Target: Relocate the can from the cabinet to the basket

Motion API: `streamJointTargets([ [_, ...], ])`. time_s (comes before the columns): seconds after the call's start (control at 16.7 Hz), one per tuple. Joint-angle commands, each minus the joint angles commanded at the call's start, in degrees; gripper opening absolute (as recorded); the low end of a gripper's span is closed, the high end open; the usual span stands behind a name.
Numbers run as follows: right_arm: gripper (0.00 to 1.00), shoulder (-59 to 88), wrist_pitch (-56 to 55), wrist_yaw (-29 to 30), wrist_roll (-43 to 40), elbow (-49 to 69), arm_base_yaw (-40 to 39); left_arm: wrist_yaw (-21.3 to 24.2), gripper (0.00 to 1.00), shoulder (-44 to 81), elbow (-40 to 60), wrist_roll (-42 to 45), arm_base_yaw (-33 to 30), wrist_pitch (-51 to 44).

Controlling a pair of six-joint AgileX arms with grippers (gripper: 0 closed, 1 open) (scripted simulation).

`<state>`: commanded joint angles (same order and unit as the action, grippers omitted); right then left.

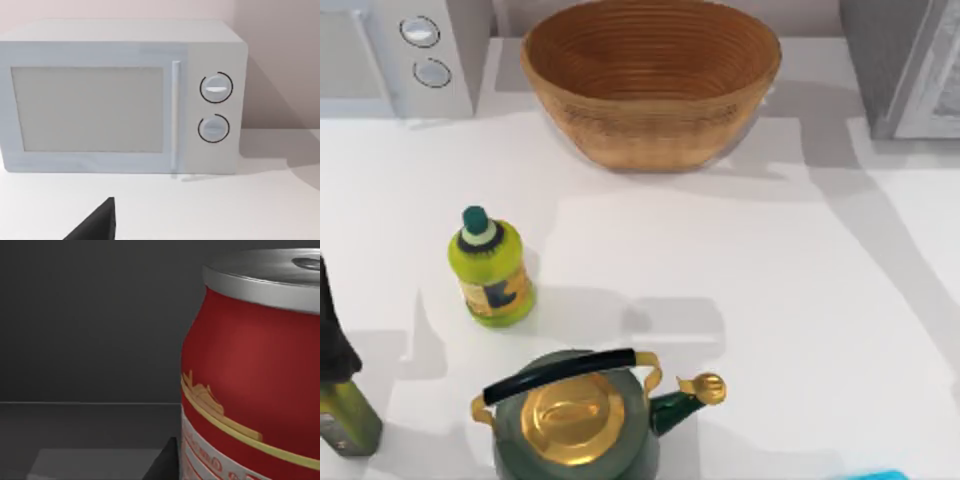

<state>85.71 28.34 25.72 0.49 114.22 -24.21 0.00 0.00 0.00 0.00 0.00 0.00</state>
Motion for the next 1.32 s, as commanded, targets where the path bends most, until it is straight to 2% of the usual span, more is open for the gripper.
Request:
streamJointTargets([
  [0.3,0.0,-9.77,12.11,10.58,0.08,2.22,-10.91,0.0,1.0,0.0,0.0,0.0,0.0,0.0],
  [0.48,0.0,-12.73,15.42,13.53,0.08,2.67,-13.95,0.0,1.0,0.0,0.0,0.0,0.0,0.0],
  [0.96,0.0,-14.97,14.02,12.15,0.04,-1.32,-12.46,0.0,1.0,0.0,0.0,0.0,0.0,0.0],
  [1.14,0.0,-20.43,10.77,9.11,-0.17,-10.16,-9.42,0.0,1.0,0.0,0.0,0.0,0.0,0.0],
  [1.32,0.0,-28.76,5.78,4.67,-0.33,-24.24,-4.98,0.0,1.0,0.0,0.0,0.0,0.0,0.0],
])
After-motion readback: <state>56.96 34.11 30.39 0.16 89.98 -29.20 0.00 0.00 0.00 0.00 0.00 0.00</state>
